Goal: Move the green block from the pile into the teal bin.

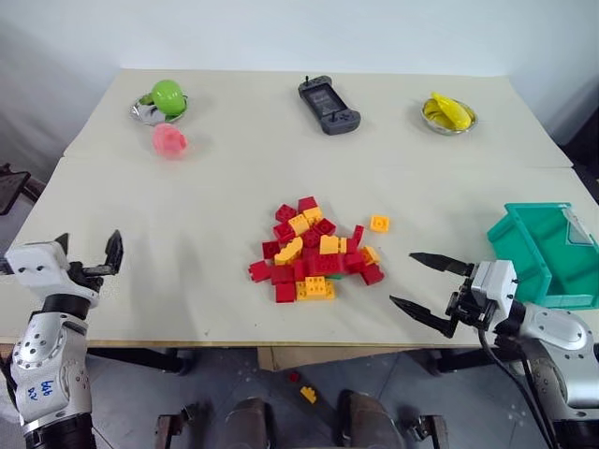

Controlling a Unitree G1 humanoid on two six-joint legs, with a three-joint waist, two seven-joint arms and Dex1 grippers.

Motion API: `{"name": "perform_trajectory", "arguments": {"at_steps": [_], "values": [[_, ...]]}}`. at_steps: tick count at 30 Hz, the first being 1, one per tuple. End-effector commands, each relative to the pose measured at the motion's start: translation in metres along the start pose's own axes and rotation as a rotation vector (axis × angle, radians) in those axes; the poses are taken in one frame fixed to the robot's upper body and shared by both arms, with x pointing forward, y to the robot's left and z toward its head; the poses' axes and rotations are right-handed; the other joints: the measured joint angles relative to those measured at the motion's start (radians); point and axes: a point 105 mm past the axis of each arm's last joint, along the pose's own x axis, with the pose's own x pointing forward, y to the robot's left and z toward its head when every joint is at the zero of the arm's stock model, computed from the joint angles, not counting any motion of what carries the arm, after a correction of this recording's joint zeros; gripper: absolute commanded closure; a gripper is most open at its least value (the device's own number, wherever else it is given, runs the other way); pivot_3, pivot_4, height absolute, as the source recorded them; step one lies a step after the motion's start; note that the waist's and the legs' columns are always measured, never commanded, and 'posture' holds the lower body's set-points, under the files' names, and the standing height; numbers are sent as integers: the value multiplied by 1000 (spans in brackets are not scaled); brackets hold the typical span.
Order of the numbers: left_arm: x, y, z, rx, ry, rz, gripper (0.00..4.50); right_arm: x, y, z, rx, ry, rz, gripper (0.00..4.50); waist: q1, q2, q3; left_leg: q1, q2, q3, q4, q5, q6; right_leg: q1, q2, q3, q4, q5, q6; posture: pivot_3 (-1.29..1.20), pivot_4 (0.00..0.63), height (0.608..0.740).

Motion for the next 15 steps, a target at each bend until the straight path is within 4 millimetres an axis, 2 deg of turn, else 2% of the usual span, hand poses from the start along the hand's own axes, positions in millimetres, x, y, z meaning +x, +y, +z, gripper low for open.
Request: {"name": "perform_trajectory", "arguments": {"at_steps": [1,3,5,6,8,11,15], "values": [[1,-23,28,8,-93,-188,0,-6,-5,5,-28,-4,-1,13,-3,0,0,0,0,0,0,0,0,0,0,0,0,0,0,0,150,740],[-6,-43,42,-2,-167,-359,0,-8,-8,6,-29,-1,-2,13,-7,0,0,0,0,0,0,0,0,0,0,0,0,0,0,0,150,740],[-13,-64,40,48,-116,-549,0,-10,-8,9,-18,-4,30,13,-9,0,0,0,0,0,0,0,0,0,0,0,0,0,0,0,150,740],[-18,-75,37,81,-88,-651,0,-10,-5,10,6,3,72,297,-9,1,0,0,0,0,0,0,0,0,0,0,0,0,0,0,150,740],[-32,-99,32,164,-42,-896,0,-6,12,10,36,55,227,523,-9,1,0,0,0,1,0,0,0,0,0,0,0,0,0,0,150,740],[-41,-107,26,202,-5,-1042,0,10,23,13,64,69,297,1532,-11,1,0,0,1,1,0,-1,-1,-1,1,0,0,0,-1,0,150,740],[-44,-112,14,222,17,-1114,0,55,51,17,64,73,413,2981,-15,1,0,0,5,1,0,-2,-3,-2,4,0,0,-1,-2,0,150,740]]}}
